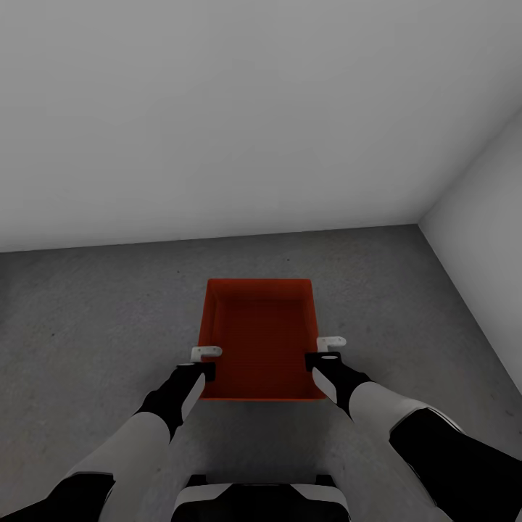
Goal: Move the two storage containers from the living room to the garage. In the garage, place one container on the floor and stack the other container on top of it (either order is fine).
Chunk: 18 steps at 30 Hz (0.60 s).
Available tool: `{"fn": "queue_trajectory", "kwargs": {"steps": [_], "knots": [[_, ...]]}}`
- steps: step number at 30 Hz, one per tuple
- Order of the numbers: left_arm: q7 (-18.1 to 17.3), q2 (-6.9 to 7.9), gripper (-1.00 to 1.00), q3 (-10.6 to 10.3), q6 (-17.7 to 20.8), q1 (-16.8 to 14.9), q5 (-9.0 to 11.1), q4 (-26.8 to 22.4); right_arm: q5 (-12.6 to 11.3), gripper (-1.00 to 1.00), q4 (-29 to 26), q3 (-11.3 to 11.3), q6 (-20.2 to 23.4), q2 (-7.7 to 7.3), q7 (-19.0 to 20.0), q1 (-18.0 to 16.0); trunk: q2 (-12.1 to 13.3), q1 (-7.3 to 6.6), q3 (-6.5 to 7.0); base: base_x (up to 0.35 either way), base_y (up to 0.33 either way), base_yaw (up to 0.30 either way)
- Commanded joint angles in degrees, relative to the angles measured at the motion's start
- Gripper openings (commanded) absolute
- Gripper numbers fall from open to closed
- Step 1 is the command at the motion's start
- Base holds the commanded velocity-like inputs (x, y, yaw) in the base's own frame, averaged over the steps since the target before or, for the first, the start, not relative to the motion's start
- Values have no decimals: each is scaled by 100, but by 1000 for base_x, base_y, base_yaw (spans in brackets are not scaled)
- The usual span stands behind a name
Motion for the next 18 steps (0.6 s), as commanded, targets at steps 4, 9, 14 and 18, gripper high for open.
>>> {"fn": "queue_trajectory", "kwargs": {"steps": [4, 9, 14, 18], "knots": [[16, -5, -100, -57, 7, -4, 96, -83, -137, -100, 16, 341, 45, -3, -37, 1, -9, 3, -8, 0, 0, 0], [19, -5, -100, -57, 7, -4, 93, -83, -137, -100, 16, 339, 39, -3, -37, 1, -9, 3, -8, 0, 0, 0], [21, -5, -100, -57, 7, -4, 88, -83, -137, -100, 16, 339, 39, -3, -37, 1, -9, 3, -8, 0, 0, 0], [23, -5, -100, -57, 7, -4, 87, -83, -137, -100, 16, 340, 39, -6, -37, 1, -9, 3, -8, 0, 0, 0]]}}
